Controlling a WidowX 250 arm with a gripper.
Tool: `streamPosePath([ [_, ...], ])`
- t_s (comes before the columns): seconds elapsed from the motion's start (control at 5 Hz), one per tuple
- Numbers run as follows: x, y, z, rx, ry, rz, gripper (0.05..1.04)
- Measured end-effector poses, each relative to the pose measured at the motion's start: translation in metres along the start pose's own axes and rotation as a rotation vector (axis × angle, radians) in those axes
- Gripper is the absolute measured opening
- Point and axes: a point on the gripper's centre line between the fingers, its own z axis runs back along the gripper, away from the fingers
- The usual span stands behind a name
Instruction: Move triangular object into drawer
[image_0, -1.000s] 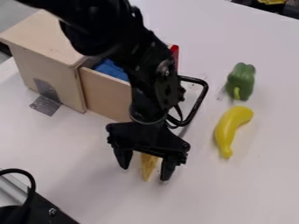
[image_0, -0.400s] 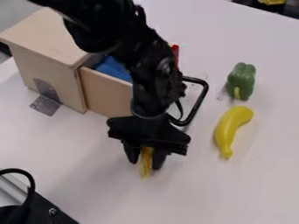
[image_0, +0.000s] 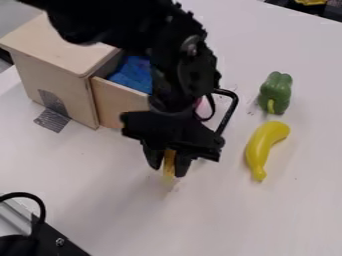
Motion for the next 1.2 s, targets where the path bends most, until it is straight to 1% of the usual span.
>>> streamPosePath([
  [0.2,0.007,0.006,0.022,-0.009,0.021,-0.012,0.356],
  [0.4,0.034,0.036,0.04,-0.042,0.031,0.071,0.355],
  [0.6,0.061,0.064,0.052,-0.074,0.044,0.148,0.354],
  [0.8,0.085,0.081,0.047,-0.098,0.073,0.204,0.354],
  [1.0,0.099,0.085,0.024,-0.087,0.114,0.207,0.354],
  [1.2,0.104,0.085,0.004,-0.068,0.129,0.204,0.354],
])
